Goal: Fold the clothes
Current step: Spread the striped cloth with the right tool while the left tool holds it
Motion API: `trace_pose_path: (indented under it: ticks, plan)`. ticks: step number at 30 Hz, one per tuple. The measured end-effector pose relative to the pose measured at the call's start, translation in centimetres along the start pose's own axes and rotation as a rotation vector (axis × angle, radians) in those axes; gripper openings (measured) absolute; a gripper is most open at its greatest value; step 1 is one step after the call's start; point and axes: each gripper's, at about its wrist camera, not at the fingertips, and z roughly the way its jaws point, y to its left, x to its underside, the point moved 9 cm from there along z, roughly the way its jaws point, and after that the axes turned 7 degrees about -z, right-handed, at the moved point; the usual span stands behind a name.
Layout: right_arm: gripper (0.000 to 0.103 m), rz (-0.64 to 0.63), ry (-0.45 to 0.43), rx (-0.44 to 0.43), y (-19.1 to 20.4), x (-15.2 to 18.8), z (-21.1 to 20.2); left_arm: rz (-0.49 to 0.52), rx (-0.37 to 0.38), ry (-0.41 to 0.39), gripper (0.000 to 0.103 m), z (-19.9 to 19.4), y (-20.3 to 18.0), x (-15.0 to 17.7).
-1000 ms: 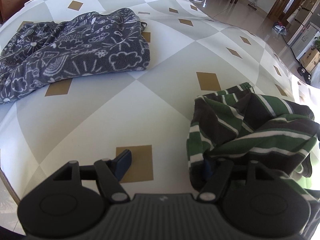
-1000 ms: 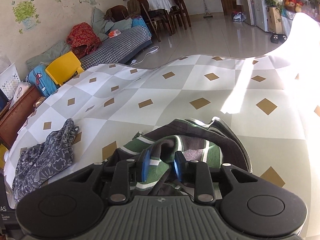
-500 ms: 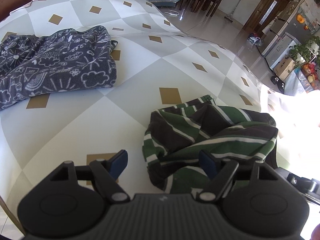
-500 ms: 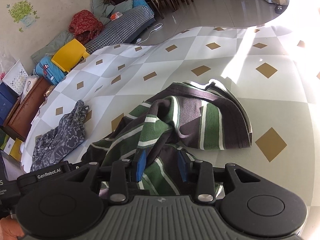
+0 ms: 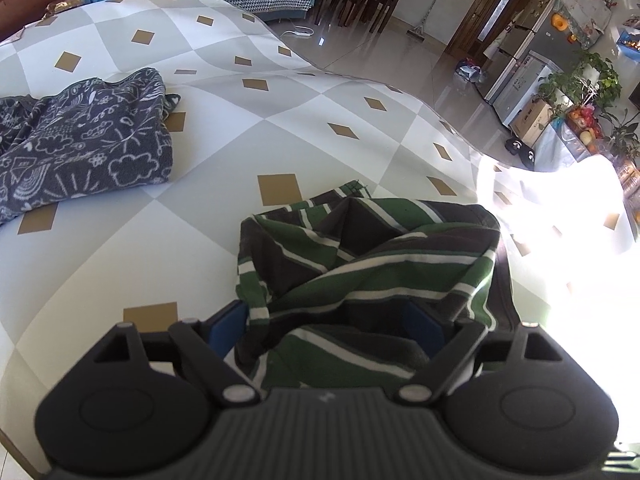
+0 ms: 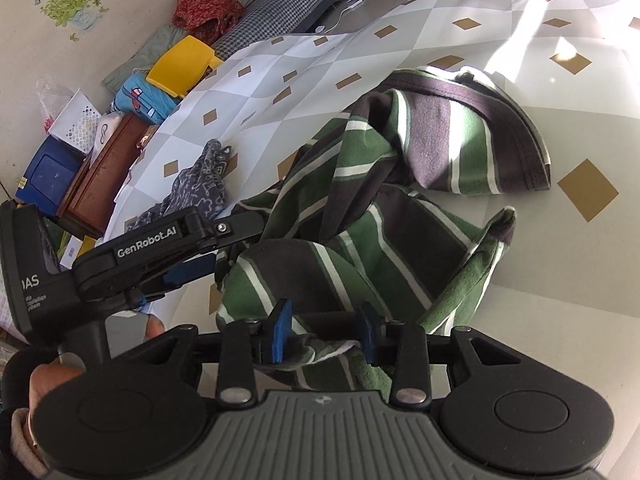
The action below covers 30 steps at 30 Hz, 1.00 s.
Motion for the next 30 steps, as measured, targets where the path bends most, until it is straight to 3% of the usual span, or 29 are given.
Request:
trace_pose_path:
  ticks: [7,10,18,22,30]
  plan:
    - [0.035,-0.083,0.116,-0.076,3.1,3.3,2.3,0.045,-0.005,0.08,0.09,1.2,-0.2,1.9]
    - [0.035,-0.132,0.156,-0.091,4.2,4.3,2.9,0.083,-0.043,0.109,0.09,1.9,0.1,2.7]
    - [0.037,-0.133,0.076,-0.031,3.1,3.1,1.0,0.079,-0.144,0.139,0.09,3.0,3.0,3.3]
    - [0.039,-0.043,0.001,0.054,0.6,1.9,-0.6,0.115,-0.183,0.128,0.09,2.9,3.5,3.4]
    - [0.042,0.06,-0.072,0.369,-5.9,0.8,-2.6,0.139,-0.206,0.115,0.09,2.7,3.6,3.9]
